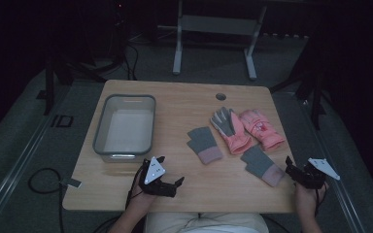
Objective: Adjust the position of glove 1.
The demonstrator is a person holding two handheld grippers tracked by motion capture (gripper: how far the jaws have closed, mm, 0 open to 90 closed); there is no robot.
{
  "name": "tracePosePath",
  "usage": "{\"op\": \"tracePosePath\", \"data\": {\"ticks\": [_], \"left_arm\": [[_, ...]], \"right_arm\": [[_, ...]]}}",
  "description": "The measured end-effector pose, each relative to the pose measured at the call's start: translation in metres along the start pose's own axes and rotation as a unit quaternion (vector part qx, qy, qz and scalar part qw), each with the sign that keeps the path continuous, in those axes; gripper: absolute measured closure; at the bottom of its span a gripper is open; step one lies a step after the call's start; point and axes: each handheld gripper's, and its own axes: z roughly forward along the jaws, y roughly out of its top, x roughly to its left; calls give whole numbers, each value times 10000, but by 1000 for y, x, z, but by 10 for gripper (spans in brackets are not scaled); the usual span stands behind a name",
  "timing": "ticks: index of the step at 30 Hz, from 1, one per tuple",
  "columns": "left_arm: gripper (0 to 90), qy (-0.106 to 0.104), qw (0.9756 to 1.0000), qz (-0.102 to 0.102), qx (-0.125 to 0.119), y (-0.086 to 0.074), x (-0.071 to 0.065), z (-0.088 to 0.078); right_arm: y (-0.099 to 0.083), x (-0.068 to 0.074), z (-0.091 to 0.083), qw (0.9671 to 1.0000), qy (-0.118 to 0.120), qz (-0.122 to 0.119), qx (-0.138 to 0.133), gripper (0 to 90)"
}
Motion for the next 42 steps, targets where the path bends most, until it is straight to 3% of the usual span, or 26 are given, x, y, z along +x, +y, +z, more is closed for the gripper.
{"op": "tracePosePath", "data": {"ticks": [3,9,13,19,27,30,42], "left_arm": [[0,20,10000,-14,-19,0,0,0],[0,45,10000,36,2,1,-1,2],[0,55,9999,52,-67,0,-1,1],[0,-19,9999,23,-101,0,0,1],[0,-78,9998,-82,-168,0,3,0],[0,-81,9998,-78,-175,0,2,0],[0,-56,9999,-13,-124,0,1,1]], "right_arm": [[1,0,3,9999,-9,8,140,149],[1,-1,2,9999,17,-41,166,152],[1,-1,3,9990,22,-191,413,151],[-1,-4,-1,9993,119,-31,354,152],[-1,-3,-1,9994,118,-93,317,152],[-1,-3,-2,9990,235,-1,370,152],[-1,0,-1,9990,150,-193,370,152]]}}
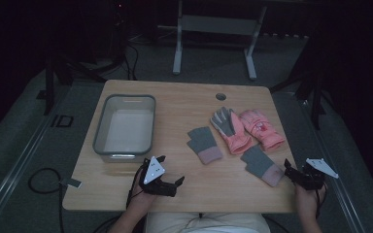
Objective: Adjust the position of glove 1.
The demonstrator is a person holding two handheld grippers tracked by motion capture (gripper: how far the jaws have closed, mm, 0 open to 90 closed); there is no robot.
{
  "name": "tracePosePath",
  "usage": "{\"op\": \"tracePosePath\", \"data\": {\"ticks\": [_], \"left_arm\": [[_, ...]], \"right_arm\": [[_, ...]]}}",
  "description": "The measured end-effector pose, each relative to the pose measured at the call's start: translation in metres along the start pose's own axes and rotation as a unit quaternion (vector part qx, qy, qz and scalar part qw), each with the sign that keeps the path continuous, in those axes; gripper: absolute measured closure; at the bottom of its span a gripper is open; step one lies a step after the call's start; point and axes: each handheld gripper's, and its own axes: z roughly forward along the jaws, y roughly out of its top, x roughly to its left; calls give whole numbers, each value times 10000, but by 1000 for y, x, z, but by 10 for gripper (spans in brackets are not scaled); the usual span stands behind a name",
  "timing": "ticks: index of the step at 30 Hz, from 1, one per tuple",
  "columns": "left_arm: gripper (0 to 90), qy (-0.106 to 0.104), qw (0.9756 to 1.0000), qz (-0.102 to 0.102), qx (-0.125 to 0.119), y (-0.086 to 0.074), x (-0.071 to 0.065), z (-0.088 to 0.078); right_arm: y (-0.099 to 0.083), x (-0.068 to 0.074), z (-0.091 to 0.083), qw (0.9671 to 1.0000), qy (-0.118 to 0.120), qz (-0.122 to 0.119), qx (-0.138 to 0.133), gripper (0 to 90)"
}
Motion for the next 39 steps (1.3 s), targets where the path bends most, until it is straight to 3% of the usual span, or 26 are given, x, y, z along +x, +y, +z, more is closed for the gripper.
{"op": "tracePosePath", "data": {"ticks": [7,13,21,26,32,39], "left_arm": [[0,4,10000,-13,-31,0,0,0],[0,-1,10000,-22,-44,0,0,-1],[0,2,10000,6,-50,0,0,-1],[0,0,10000,-14,-49,0,0,-1],[0,0,10000,42,-30,0,-1,0],[0,-22,10000,9,-48,0,0,-1]], "right_arm": [[4,1,-2,9996,202,100,139,152],[19,7,-7,9994,335,-64,73,151],[50,13,-18,9986,414,-232,-228,152],[69,21,-22,9971,619,-329,-300,151],[93,33,-20,9923,1085,-597,-39,123],[114,48,-24,9906,1236,-574,-108,142]]}}
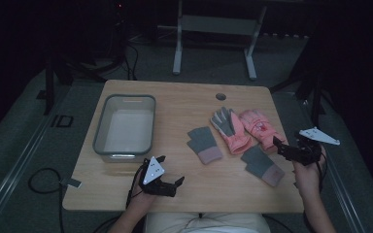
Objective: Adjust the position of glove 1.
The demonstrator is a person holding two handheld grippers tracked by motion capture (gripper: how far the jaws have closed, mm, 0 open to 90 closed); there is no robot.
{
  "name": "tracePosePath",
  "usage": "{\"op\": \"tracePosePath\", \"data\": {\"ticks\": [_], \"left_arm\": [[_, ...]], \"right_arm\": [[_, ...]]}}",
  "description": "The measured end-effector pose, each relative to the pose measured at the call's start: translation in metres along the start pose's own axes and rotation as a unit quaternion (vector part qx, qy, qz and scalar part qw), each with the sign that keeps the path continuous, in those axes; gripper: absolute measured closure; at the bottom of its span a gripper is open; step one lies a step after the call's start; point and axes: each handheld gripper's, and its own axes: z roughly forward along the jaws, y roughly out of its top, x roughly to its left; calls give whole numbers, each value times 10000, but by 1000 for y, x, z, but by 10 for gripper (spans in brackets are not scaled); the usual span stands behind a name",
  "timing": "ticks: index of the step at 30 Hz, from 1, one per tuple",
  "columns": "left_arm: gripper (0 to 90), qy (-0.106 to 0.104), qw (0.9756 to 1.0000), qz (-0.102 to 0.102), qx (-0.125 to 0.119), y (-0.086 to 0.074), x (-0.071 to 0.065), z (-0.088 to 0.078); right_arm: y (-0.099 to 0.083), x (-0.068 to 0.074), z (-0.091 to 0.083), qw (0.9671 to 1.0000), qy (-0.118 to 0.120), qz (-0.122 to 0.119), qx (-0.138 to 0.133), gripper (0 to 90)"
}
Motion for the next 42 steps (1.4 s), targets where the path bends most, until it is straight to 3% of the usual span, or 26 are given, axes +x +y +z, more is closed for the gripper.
{"op": "tracePosePath", "data": {"ticks": [3,8,16,23,31,40,42], "left_arm": [[0,-8,10000,2,9,0,0,0],[0,-12,10000,0,-6,0,0,0],[0,-19,10000,22,6,0,0,0],[0,-32,10000,29,9,0,0,0],[0,-52,10000,21,24,0,0,0],[0,-74,10000,59,15,0,-1,0],[0,-78,9999,73,23,0,-1,0]], "right_arm": [[8,7,3,9997,183,53,153,143],[17,21,13,9989,345,-119,285,142],[26,40,30,9966,734,13,369,126],[32,56,40,9931,1120,-28,353,139],[34,83,55,9869,1533,-354,344,228],[22,122,81,9778,1857,-799,549,329],[18,129,89,9758,1930,-805,639,342]]}}
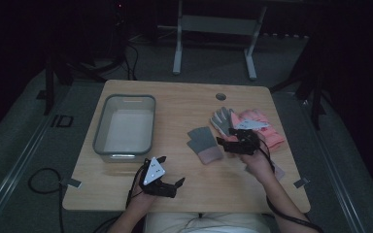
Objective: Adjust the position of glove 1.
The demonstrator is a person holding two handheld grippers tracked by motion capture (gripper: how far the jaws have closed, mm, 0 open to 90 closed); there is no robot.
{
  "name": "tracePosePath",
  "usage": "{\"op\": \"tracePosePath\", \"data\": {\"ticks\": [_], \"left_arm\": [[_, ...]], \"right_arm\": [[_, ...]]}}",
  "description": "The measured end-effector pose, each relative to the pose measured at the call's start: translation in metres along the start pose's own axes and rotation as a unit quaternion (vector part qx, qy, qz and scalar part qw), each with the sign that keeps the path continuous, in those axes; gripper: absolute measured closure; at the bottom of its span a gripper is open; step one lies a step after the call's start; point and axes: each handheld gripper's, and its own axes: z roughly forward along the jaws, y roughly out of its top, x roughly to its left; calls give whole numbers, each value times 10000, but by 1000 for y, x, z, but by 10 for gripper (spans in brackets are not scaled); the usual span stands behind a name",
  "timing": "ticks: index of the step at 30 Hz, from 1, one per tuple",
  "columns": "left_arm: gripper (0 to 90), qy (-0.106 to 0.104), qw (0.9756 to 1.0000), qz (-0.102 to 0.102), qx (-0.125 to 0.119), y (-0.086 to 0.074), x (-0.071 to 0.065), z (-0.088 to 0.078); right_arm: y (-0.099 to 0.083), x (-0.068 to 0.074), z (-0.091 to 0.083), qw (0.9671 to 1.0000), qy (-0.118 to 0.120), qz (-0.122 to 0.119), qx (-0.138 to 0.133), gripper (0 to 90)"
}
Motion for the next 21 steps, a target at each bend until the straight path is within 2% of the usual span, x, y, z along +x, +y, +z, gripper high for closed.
{"op": "tracePosePath", "data": {"ticks": [5,10,12,14,18,21], "left_arm": [[0,-30,10000,-21,3,0,1,0],[0,-43,10000,-18,3,0,1,0],[0,-47,10000,-16,3,0,1,0],[0,-45,10000,-26,21,0,1,0],[0,-39,10000,-19,11,0,1,0],[0,-48,10000,-18,8,0,1,0]], "right_arm": [[-5,8,23,9998,119,67,155,401],[-7,13,47,9990,122,124,403,440],[-7,13,54,9989,70,83,455,467],[-8,13,62,9986,123,129,491,498],[-11,12,78,9971,42,152,747,521],[-12,14,88,9951,-20,39,983,534]]}}
